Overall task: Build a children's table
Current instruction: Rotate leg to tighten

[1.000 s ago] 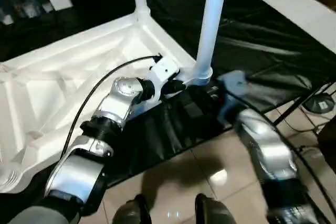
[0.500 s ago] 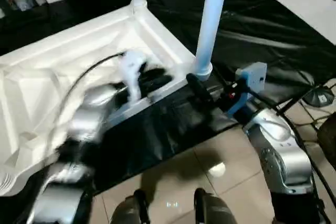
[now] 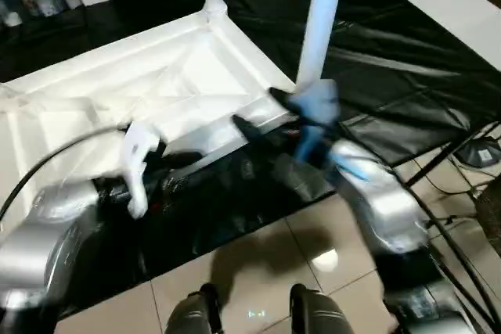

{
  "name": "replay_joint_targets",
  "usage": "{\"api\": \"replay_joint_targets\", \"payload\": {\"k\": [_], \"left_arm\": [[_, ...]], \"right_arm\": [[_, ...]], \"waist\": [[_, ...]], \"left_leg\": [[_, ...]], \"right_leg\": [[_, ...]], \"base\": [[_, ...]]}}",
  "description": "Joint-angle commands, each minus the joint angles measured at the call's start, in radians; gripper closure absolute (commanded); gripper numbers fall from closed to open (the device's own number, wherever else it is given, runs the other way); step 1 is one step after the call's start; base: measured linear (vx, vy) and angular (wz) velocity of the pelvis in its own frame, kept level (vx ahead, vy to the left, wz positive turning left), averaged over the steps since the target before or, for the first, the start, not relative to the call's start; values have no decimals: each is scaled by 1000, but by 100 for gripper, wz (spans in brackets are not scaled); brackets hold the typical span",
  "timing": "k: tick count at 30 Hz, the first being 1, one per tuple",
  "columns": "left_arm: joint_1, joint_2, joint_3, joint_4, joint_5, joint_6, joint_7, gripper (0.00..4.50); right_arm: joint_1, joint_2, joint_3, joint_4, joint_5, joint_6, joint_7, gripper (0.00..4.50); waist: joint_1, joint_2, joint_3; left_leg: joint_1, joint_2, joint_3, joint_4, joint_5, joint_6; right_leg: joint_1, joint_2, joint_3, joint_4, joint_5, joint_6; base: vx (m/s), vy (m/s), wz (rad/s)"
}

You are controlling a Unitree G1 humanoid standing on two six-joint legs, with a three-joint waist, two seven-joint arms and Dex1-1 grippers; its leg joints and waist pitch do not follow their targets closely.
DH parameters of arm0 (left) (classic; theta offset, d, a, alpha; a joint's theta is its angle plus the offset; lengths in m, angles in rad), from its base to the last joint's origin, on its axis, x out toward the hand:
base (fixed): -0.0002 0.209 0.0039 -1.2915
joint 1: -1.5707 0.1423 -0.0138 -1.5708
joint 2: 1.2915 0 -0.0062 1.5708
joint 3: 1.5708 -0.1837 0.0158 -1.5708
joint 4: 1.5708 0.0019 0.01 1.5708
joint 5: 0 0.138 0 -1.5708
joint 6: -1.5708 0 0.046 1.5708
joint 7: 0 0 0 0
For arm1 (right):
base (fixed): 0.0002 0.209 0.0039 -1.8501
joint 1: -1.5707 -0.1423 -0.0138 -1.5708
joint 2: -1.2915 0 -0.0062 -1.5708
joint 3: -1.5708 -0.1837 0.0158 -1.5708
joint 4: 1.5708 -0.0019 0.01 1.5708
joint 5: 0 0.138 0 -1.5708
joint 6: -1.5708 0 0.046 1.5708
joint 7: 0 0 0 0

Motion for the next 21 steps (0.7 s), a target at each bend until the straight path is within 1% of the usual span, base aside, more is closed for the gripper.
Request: {"api": "replay_joint_targets", "payload": {"k": [1,2,3,4,5,6,7,8,9,10,11,12,13,14,15,16,17,18,19,20,21], "left_arm": [[38,11,13,-47,17,23,36,151],[75,15,19,-69,12,33,46,151],[100,18,23,-84,8,41,52,148],[154,42,26,-122,-4,60,59,145],[176,50,29,-131,-4,61,57,145],[204,60,32,-145,-5,65,56,145],[235,68,37,-159,-1,63,52,145],[246,70,39,-163,0,61,50,145],[280,72,46,-176,3,58,46,145],[280,72,46,-176,3,58,46,145],[309,73,51,-190,5,56,49,145],[355,70,58,-201,20,53,72,145],[393,68,60,-204,40,41,94,145],[425,67,61,-204,59,28,118,145],[453,62,61,-195,83,16,149,145],[469,62,59,-183,109,-3,170,145],[480,61,58,-168,138,-25,194,145],[485,59,62,-155,159,-36,218,145],[484,56,69,-142,176,-53,237,145],[477,47,82,-131,185,-66,258,145],[465,35,100,-119,189,-77,278,145]], "right_arm": [[-27,-3,-8,62,-39,-38,-44,0],[-54,-1,-28,112,-46,-53,-84,0],[-73,1,-43,145,-51,-61,-112,0],[-104,-4,-64,204,-59,-99,-149,0],[-113,-7,-75,225,-61,-110,-167,0],[-127,-11,-89,256,-64,-127,-189,0],[-141,-20,-103,293,-71,-150,-212,0],[-146,-24,-108,306,-74,-158,-220,0],[-162,-36,-123,346,-79,-178,-241,0],[-162,-36,-123,346,-79,-178,-241,0],[-178,-46,-137,389,-86,-201,-259,0],[-201,-67,-167,446,-87,-226,-293,0],[-219,-86,-194,488,-84,-240,-322,0],[-233,-104,-216,523,-81,-255,-346,0],[-243,-124,-235,549,-75,-266,-360,0],[-248,-137,-246,564,-71,-272,-363,0],[-252,-152,-255,578,-69,-277,-367,0],[-256,-163,-259,594,-68,-287,-366,0],[-259,-171,-260,606,-67,-297,-364,0],[-263,-178,-261,620,-69,-306,-366,0],[-266,-184,-262,632,-69,-313,-365,0]], "waist": [[2,17,-91],[5,18,-92],[4,18,-95],[5,16,-94],[6,18,-96],[7,19,-96],[7,19,-94],[9,19,-94],[12,16,-93],[14,18,-91],[21,20,-90],[20,15,-91],[23,16,-89],[24,9,-90],[29,15,-89],[31,4,-89],[38,-3,-87],[41,1,-87],[41,1,-87],[39,-16,-87],[41,-12,-87]], "left_leg": [[43,37,-14,-57,-146,40],[43,37,-14,-56,-140,42],[44,37,-14,-54,-130,47],[43,35,-14,-54,-126,52],[43,36,-15,-51,-118,57],[43,35,-14,-51,-124,61],[44,35,-13,-51,-136,67],[45,35,-13,-50,-146,67],[47,38,-13,-50,-161,64],[48,37,-13,-52,-174,61],[56,37,-10,-52,-199,52],[49,39,-14,-54,-211,41],[51,39,-13,-55,-226,36],[58,39,-10,-53,-246,32],[62,40,-9,-52,-266,29],[62,41,-7,-53,-265,29],[59,40,-6,-53,-265,35],[53,38,-10,-54,-264,39],[52,37,-10,-53,-266,38],[48,36,-9,-53,-268,40],[46,35,-13,-53,-261,39]], "right_leg": [[58,-36,35,-53,-102,-243],[58,-34,35,-51,-83,-245],[59,-33,34,-47,-61,-256],[60,-31,33,-48,-55,-254],[60,-31,33,-44,-37,-259],[59,-31,32,-45,-40,-258],[58,-29,32,-47,-52,-255],[58,-30,32,-48,-67,-254],[56,-31,32,-49,-87,-253],[55,-29,32,-52,-103,-248],[49,-26,33,-55,-127,-237],[55,-28,31,-51,-136,-237],[52,-28,31,-55,-153,-229],[47,-26,34,-59,-172,-218],[41,-24,35,-63,-185,-209],[43,-24,36,-65,-186,-204],[41,-23,38,-66,-191,-195],[46,-27,37,-63,-208,-181],[45,-27,37,-65,-221,-174],[47,-29,39,-68,-244,-161],[49,-32,38,-64,-253,-158]], "base": [[0,0,0],[0,0,0],[0,0,0],[0,0,0],[0,0,0],[0,0,0],[0,0,0],[0,0,0],[0,0,0],[0,0,0],[0,0,0],[0,0,0],[0,0,0],[0,0,0],[0,0,0],[0,0,0],[0,0,0],[0,0,0],[0,0,0],[0,0,0],[0,0,0]]}}
